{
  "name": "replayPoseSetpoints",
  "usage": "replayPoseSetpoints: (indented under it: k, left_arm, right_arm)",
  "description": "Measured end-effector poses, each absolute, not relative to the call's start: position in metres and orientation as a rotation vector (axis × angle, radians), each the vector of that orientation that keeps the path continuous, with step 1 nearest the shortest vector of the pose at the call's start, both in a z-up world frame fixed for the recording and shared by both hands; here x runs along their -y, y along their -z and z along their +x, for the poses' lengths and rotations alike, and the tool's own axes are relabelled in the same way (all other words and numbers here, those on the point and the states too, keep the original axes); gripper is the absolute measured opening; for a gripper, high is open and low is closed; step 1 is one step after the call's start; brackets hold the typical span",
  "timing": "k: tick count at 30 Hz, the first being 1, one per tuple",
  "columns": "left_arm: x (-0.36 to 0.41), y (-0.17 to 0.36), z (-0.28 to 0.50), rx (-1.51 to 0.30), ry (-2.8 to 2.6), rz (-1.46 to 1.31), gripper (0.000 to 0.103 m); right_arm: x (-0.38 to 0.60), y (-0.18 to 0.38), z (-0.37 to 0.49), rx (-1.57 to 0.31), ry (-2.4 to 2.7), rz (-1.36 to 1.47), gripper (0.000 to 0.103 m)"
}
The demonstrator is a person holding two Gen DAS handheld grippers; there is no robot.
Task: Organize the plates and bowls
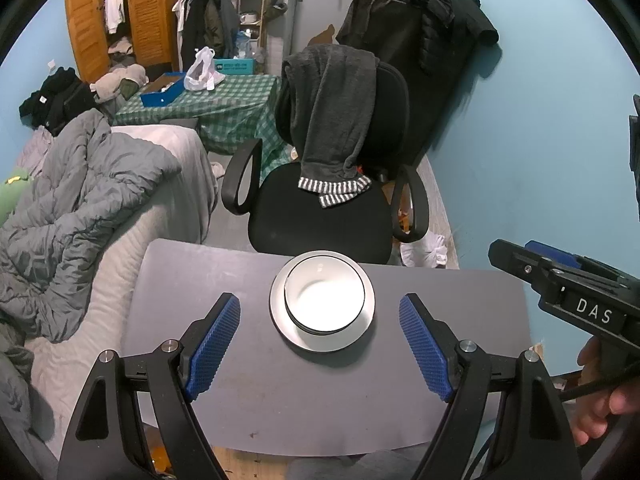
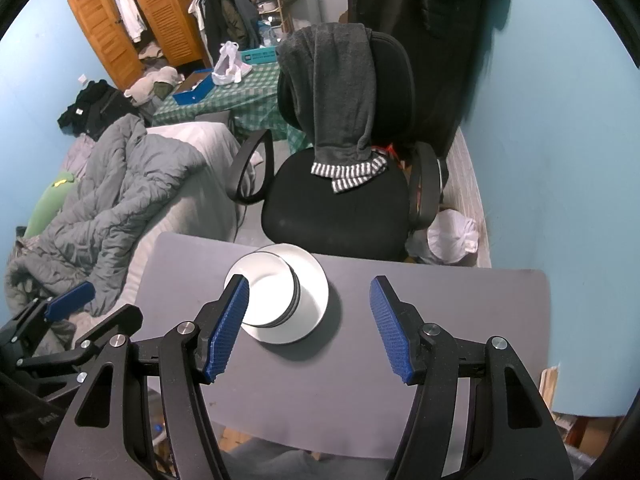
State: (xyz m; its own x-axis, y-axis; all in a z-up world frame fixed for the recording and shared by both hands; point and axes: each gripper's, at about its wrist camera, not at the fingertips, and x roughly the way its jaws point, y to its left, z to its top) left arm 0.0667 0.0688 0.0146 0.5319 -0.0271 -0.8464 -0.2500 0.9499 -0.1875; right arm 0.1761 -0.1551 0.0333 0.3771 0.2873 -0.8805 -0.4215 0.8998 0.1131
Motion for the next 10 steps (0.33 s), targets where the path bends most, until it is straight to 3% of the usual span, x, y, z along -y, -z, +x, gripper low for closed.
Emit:
replayPoseSetpoints:
  k: [10]
  left_arm:
    - [-0.0736,-0.016,0.0646,-1.005,-0.136,-0.315,0.083]
  right_arm:
    - [0.1552,-0.0329,0.1756,-1.094,-0.455,-0.138,0.062]
